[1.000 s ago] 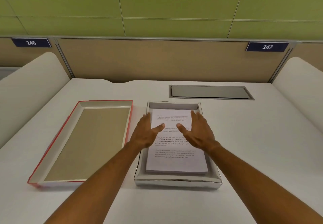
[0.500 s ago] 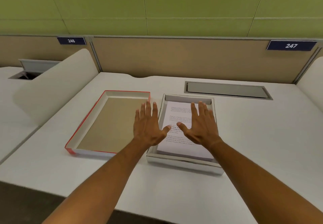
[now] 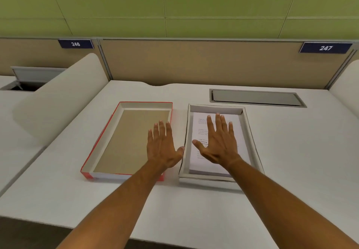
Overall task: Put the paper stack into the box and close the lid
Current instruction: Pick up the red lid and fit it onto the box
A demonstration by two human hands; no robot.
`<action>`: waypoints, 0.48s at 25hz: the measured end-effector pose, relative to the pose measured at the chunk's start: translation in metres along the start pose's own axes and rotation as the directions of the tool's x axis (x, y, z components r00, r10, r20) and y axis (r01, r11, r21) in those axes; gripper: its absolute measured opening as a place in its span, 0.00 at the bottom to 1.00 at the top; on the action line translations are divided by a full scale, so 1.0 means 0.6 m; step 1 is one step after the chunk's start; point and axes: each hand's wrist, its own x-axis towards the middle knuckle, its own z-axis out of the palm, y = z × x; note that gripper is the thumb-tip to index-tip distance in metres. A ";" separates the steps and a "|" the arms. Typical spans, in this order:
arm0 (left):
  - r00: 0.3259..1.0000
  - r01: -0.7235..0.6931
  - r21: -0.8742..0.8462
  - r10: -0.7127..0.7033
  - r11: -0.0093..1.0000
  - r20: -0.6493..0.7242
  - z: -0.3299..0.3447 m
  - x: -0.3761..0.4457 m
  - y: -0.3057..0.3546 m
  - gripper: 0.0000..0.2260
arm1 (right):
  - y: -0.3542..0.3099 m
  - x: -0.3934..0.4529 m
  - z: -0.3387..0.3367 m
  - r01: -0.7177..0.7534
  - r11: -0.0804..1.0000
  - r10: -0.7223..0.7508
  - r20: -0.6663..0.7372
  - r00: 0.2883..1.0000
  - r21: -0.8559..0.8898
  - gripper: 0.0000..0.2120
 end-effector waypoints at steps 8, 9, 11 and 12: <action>0.997 0.031 -0.198 -0.015 0.980 0.081 0.046 0.037 -0.048 0.11 | -0.052 0.021 0.040 -0.111 0.993 0.112 0.053 0.992 -0.029 0.55; 0.995 0.062 -0.243 -0.042 0.968 0.087 0.046 0.040 -0.048 0.09 | -0.053 0.021 0.043 -0.122 0.992 0.123 0.058 0.991 -0.027 0.54; 0.991 0.111 -0.303 -0.084 0.947 0.101 0.049 0.049 -0.047 0.07 | -0.054 0.020 0.047 -0.141 0.989 0.142 0.058 0.988 -0.033 0.55; 0.989 0.126 -0.319 -0.094 0.939 0.115 0.048 0.053 -0.046 0.07 | -0.053 0.020 0.048 -0.147 0.988 0.149 0.061 0.987 -0.036 0.54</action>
